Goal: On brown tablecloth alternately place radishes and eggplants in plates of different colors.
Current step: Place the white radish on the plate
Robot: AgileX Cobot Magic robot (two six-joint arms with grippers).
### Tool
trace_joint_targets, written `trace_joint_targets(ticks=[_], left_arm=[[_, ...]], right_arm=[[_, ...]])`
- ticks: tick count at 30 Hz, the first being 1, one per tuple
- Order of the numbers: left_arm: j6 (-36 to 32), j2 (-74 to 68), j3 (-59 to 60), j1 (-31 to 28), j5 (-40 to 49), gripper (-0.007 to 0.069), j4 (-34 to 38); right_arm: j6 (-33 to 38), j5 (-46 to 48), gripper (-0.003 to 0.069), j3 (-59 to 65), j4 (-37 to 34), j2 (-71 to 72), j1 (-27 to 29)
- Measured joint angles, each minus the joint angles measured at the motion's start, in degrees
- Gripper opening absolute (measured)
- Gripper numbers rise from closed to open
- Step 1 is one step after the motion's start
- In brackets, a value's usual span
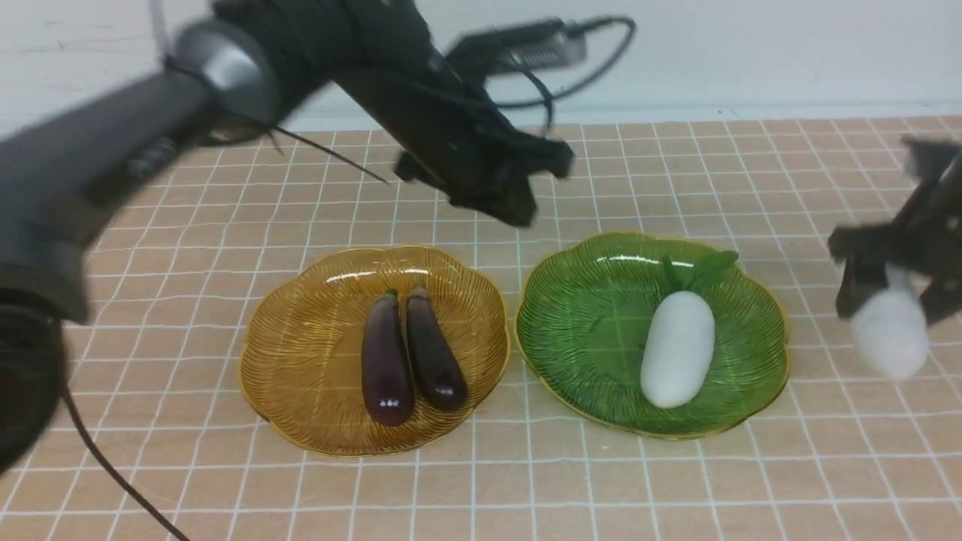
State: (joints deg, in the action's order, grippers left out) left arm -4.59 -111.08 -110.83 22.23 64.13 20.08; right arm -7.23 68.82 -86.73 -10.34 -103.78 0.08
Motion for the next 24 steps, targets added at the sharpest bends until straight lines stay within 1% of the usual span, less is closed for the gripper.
trace_joint_targets(ticks=[3, 5, 7, 8, 10, 12, 14, 17, 21, 24], left_arm=[[0.2, 3.6, 0.0, -0.2, 2.1, -0.0004, -4.5], [0.9, 5.7, 0.0, -0.2, 3.7, -0.0004, -8.0], [2.1, 6.9, 0.0, -0.2, 5.9, -0.0004, -10.6], [2.6, 7.1, 0.0, -0.2, 6.7, -0.0004, -11.4], [2.7, 7.2, 0.0, -0.2, 7.3, -0.0004, -11.8], [3.0, 7.3, 0.0, -0.2, 7.4, -0.0004, -11.8], [3.2, 7.5, 0.0, -0.2, 7.4, -0.0004, -11.8], [3.2, 8.1, 0.0, -0.2, 7.5, -0.0004, -11.8], [3.2, 9.5, 0.0, -0.2, 7.5, -0.0004, -11.8], [3.2, 10.9, 0.0, -0.2, 7.5, -0.0004, -12.0]], right_arm=[[2.9, -2.7, 0.0499, -1.0, -8.4, 0.6, -4.2], [4.9, -5.7, 0.0499, -1.2, -14.3, -0.7, -8.4], [5.8, -7.6, 0.0499, -1.6, -16.8, -2.4, -11.2], [6.1, -9.3, 0.0499, -2.1, -18.0, -4.4, -13.7], [6.1, -12.2, 0.0503, -2.6, -18.4, -6.9, -16.3], [6.1, -14.4, 0.0526, -2.7, -18.6, -8.8, -17.6], [6.0, -15.8, 0.0571, -2.7, -18.6, -10.5, -18.1], [4.7, -15.9, 0.0601, -2.7, -17.1, -11.0, -18.1], [3.5, -13.3, 0.0609, -5.1, -14.4, -11.0, -18.1], [3.5, -7.1, 0.0594, -9.0, -12.4, -11.0, -18.1]])
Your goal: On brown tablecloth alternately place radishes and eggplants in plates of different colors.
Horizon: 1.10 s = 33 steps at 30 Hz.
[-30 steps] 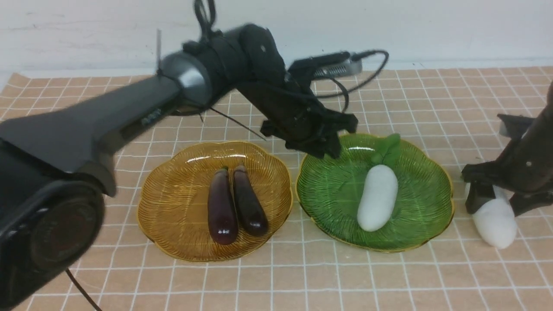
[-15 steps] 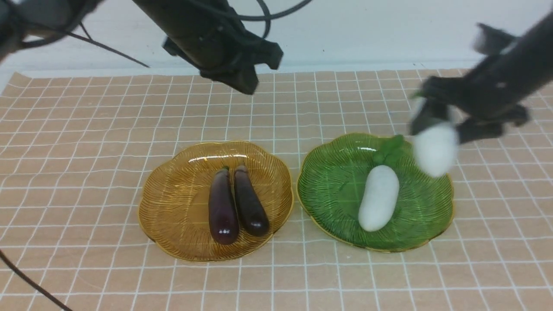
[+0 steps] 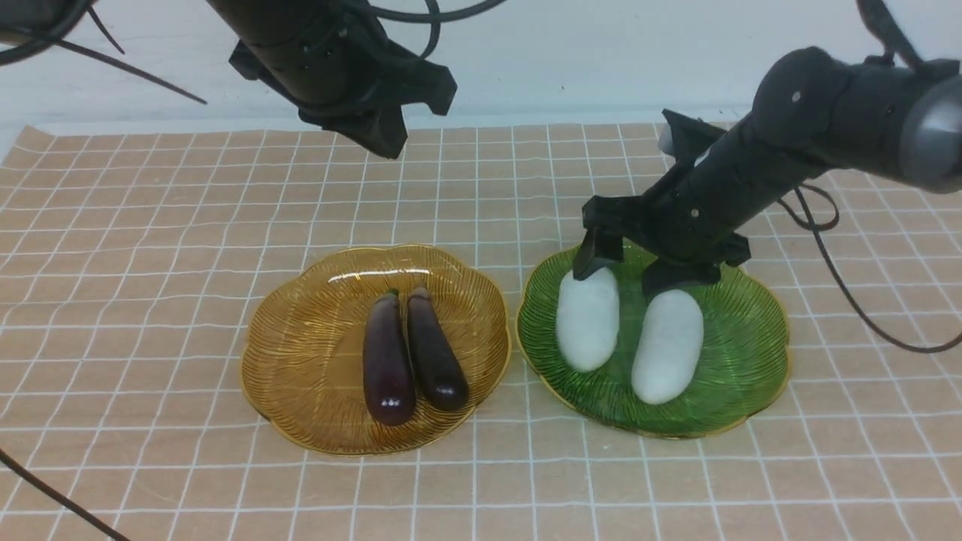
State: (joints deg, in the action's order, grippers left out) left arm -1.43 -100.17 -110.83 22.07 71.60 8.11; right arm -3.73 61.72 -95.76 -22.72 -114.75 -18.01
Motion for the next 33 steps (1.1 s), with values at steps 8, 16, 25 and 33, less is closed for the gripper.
trace_joint_targets(ticks=[8, 16, 25, 33], left_arm=[[0.2, 8.4, 3.5, 0.0, 0.1, -0.0004, -1.1], [3.4, 21.8, 16.5, 0.0, 0.1, -0.0004, -8.5], [5.4, 45.1, 38.1, 0.0, -5.7, -0.0004, -11.3], [6.2, 59.9, 53.2, 0.0, -14.3, -0.0004, -11.6]], right_arm=[[0.6, 8.7, 0.0351, -10.9, 9.8, 6.3, 0.0], [0.7, 9.9, 0.0020, -12.7, 17.1, 26.6, 0.0], [0.0, 3.6, -0.0015, 2.5, 20.3, 53.3, 0.0], [-0.1, -22.1, -0.0015, 30.6, 22.7, 76.5, 0.0]])
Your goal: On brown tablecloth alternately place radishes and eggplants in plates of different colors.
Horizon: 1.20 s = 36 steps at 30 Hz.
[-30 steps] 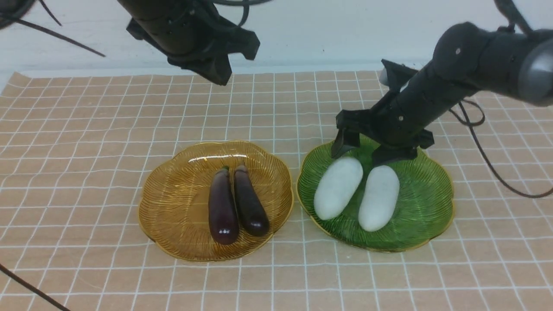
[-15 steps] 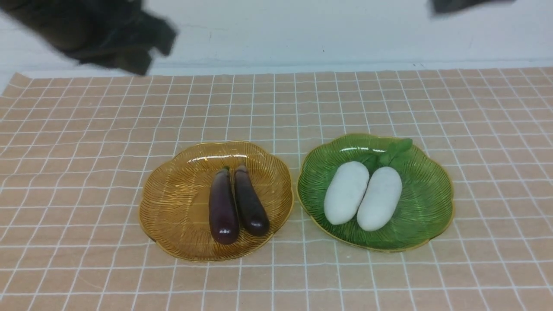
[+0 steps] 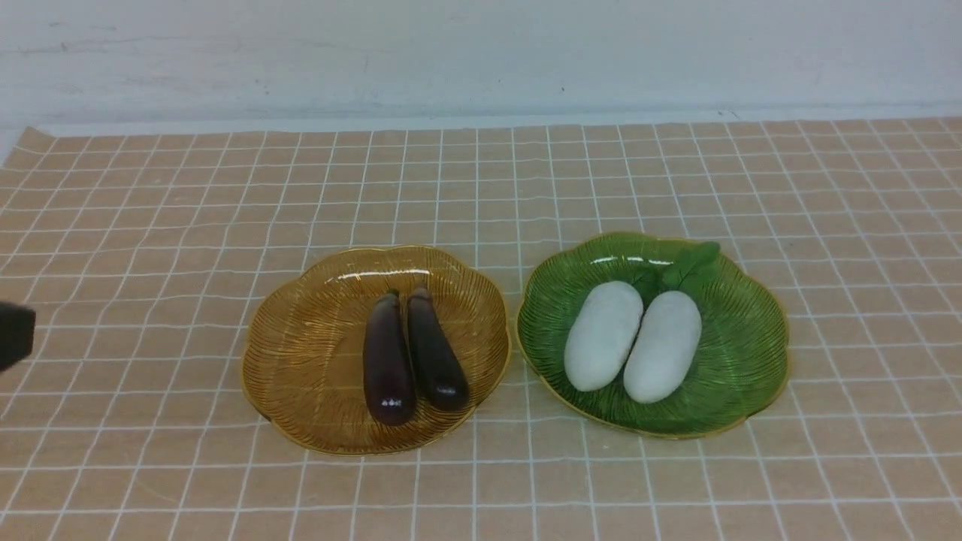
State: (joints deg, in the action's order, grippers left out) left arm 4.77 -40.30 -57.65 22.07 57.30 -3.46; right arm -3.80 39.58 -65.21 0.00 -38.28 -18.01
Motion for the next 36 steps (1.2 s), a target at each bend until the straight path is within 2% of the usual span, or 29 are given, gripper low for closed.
trace_joint_targets(ticks=[1, 2, 4, 7, 8, 10, 23, 36], left_arm=[[0.1, 1.5, 2.3, 0.0, -1.4, -0.0004, -0.1], [0.4, 5.6, 6.5, 0.0, -3.8, -0.0004, -0.1], [1.3, 10.3, 12.2, 0.0, -6.9, -0.0004, -0.1], [2.2, 13.3, 16.3, 0.0, -8.8, -0.0004, -0.1], [2.6, 15.6, 19.5, 0.0, -10.0, -0.0004, -0.1], [2.7, 17.2, 21.7, 0.0, -10.1, -0.0004, -0.1], [4.3, 30.6, 27.9, 0.0, -9.5, -0.0004, 0.0], [4.4, 31.5, 27.9, 0.0, -8.3, -0.0004, -0.3]], right_arm=[[0.0, -4.8, -0.0015, 4.7, 0.0, 3.2, 0.0], [0.0, -15.6, -0.0015, 15.8, 0.4, 10.0, 0.0], [0.0, -22.8, -0.0015, 23.6, 1.0, 16.2, 0.0], [0.1, -27.7, -0.0015, 30.9, 2.0, 20.9, 0.0], [0.1, -33.2, -0.0015, 37.6, 2.6, 26.5, 0.0], [0.0, -35.4, -0.0015, 40.9, 2.8, 28.8, 0.0], [0.0, -38.8, -0.0015, 44.4, 3.2, 34.0, 0.0], [0.1, -38.3, -0.0015, 44.6, 3.2, 34.1, 0.0]])
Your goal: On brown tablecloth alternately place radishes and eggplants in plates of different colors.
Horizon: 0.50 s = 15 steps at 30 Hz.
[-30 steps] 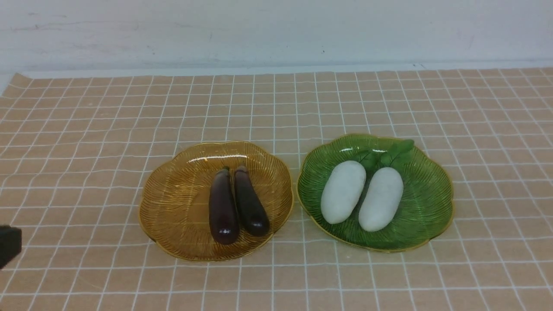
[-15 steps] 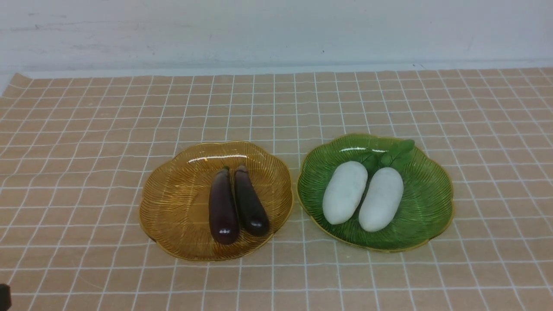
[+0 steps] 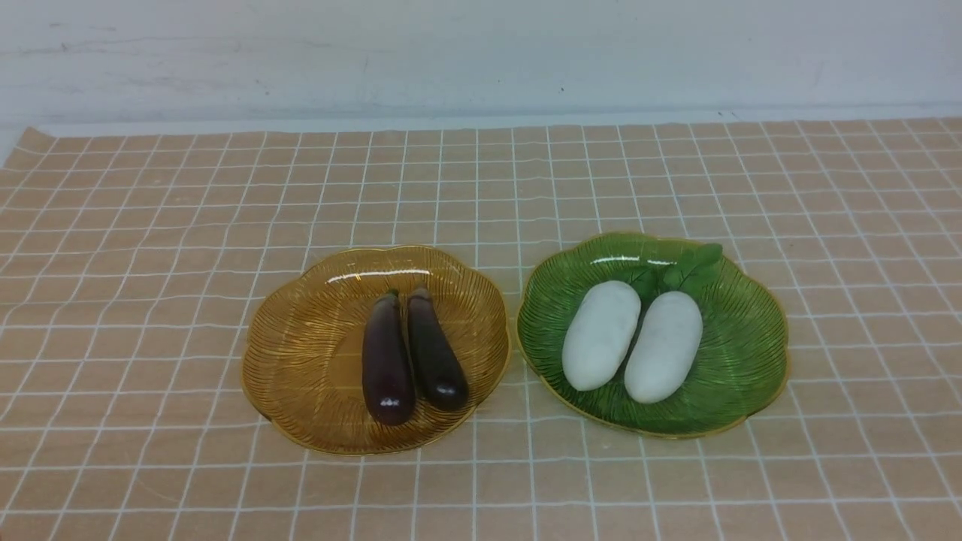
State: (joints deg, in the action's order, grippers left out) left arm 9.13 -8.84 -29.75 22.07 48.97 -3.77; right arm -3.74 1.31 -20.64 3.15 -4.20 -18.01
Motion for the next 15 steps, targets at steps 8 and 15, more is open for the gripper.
trace_joint_targets(ticks=[8, 15], left_arm=[[-1.6, 1.6, 5.3, -3.3, -10.3, -0.0004, -1.1], [-2.7, 6.5, 16.9, -13.5, -21.5, -0.0004, -1.0]], right_arm=[[0.0, 0.1, -0.0015, 0.0, 0.0, 0.1, 0.0], [0.0, 0.1, -0.0015, 0.0, 0.0, 0.1, 0.0]])
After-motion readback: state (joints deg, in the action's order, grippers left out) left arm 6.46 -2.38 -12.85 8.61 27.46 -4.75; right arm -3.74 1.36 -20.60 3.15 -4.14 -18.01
